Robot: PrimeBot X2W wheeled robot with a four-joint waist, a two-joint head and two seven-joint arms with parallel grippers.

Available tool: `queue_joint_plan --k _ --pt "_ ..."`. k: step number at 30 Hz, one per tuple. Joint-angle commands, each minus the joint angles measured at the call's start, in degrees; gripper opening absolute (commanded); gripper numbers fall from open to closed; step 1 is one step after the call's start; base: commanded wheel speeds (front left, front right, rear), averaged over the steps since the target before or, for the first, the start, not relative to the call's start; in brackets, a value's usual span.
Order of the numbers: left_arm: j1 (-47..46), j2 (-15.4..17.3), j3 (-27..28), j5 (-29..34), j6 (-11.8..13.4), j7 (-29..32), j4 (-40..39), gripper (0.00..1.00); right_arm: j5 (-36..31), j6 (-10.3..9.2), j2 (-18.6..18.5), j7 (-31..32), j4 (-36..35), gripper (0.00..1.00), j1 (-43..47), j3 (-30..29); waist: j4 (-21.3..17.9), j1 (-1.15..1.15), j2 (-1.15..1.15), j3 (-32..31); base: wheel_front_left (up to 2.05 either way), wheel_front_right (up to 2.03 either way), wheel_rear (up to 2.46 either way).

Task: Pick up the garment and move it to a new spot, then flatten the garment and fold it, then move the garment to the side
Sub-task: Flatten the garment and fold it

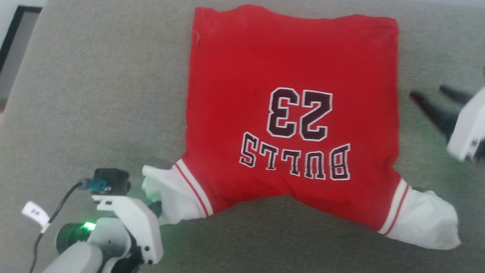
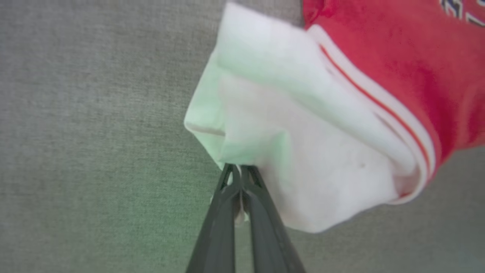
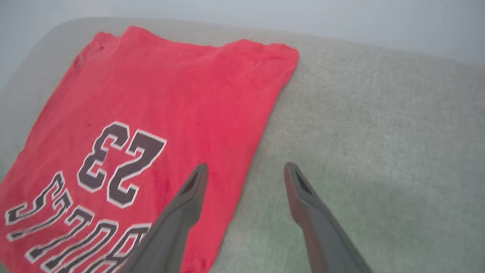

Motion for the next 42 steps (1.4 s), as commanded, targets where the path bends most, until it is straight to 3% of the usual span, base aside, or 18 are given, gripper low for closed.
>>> queue_joint_plan --k 1,12,23,24,25,26,34,42 --pt "-1.6 -0.9 -0.7 0.7 -0.6 0.1 0.1 0.00 -1.2 -0.05 -0.2 -1.0 3.2 1.00 -4.1 0.3 1.9 0.00 0.00 1.5 0.00 0.00 0.00" --pt "-7.0 -5.6 -3.7 1.9 -3.5 -0.3 3.3 0.00 -8.3 -0.05 -2.4 -3.4 31.1 1.00 -25.9 2.9 8.9 0.00 0.00 6.1 0.00 0.00 0.00" --pt "-8.7 -7.8 -4.8 1.7 -5.4 -1.2 6.5 0.00 -12.8 -0.10 -1.7 4.9 52.3 1.00 -34.0 3.2 11.7 0.00 0.00 8.2 0.00 0.00 0.00" --pt "-8.8 -8.0 -4.8 1.5 -5.5 -1.3 6.9 0.00 -13.2 -0.10 -1.3 6.2 53.4 0.94 -34.1 4.0 11.8 0.00 0.00 8.3 0.00 0.00 0.00" --pt "-8.9 -8.1 -4.8 1.3 -5.6 -1.3 7.2 0.00 -12.9 -0.08 -1.0 7.2 54.3 0.37 -34.2 4.6 11.8 0.00 0.00 8.3 0.00 0.00 0.00" --pt "-9.0 -8.2 -4.8 1.3 -5.7 -1.4 7.5 0.00 -12.9 -0.08 -1.0 7.7 54.7 0.00 -34.3 5.1 11.8 0.00 0.00 8.3 0.00 0.00 0.00" --pt "-7.9 -7.0 -3.0 0.4 -5.5 -2.7 9.0 0.00 -9.9 -0.08 -2.5 6.0 51.0 0.00 -33.5 10.4 8.4 0.00 0.00 6.2 0.00 0.00 0.00" --pt "-5.0 -3.3 -0.7 0.0 -3.7 -3.2 7.4 0.00 -0.1 -0.08 -4.3 7.1 38.2 0.00 -25.4 16.2 1.7 0.00 0.00 2.2 0.00 0.00 0.00"
